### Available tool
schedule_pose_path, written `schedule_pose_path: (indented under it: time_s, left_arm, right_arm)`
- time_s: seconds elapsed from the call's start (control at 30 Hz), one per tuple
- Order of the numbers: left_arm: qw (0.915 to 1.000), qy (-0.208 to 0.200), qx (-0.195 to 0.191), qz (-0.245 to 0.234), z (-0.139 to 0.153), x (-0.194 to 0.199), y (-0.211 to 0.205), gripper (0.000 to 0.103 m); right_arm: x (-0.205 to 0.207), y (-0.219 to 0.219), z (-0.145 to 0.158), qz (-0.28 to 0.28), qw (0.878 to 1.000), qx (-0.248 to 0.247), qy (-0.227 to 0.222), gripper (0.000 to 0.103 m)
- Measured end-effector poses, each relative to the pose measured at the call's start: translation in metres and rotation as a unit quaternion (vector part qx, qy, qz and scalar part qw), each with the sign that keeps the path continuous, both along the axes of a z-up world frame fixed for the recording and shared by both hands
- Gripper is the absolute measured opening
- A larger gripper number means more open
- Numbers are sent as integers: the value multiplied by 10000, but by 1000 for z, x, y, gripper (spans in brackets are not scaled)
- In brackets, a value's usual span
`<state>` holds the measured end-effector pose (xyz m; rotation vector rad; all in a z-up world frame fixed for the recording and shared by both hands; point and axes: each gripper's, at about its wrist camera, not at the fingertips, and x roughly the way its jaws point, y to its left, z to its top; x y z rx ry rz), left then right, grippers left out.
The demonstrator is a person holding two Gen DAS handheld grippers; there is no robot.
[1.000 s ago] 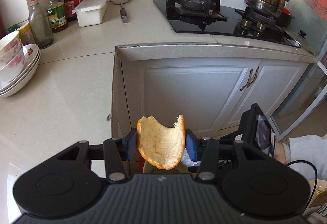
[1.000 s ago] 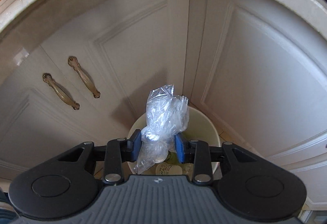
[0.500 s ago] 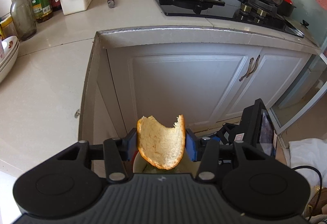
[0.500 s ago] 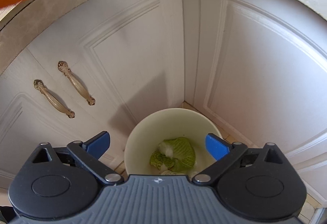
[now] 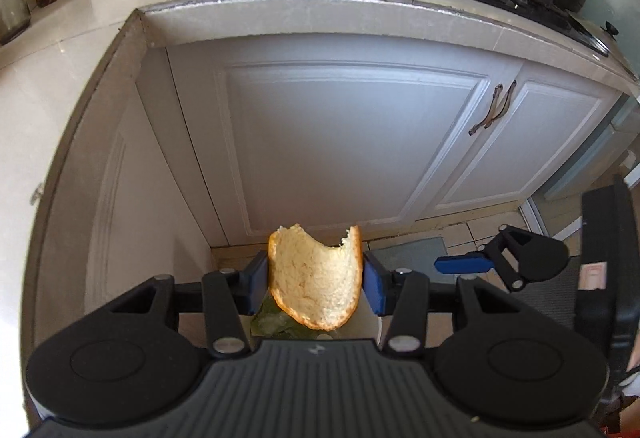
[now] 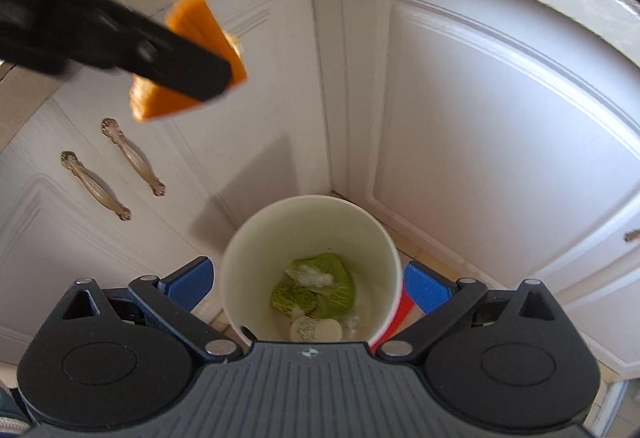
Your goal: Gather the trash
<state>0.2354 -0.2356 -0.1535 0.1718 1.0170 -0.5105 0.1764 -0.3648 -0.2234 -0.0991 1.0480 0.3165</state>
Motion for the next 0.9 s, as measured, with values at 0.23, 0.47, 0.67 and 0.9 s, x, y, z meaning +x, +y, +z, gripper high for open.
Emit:
schedule_pose_path:
  time_s: [0.23,0.47,0.67,0.9]
  left_arm:
    - [9994,333,60,68,-47,11,-23,47]
    - [9990,282,351,62,-85,17,-39,69]
    - [9988,98,428,201,-90,19,-41,86]
    - [9980,-261,534,233,-65,7,-41,87]
  right_arm:
    - [-26,-24,7,-396,9987,-253,-187,103]
    - [-45,-45,11,-765,9968,-201,-149,103]
    - [-51,-50,16,-905,9955,-218,-173,103]
    - [-45,-40,20,-907,9953,-322,-124,103]
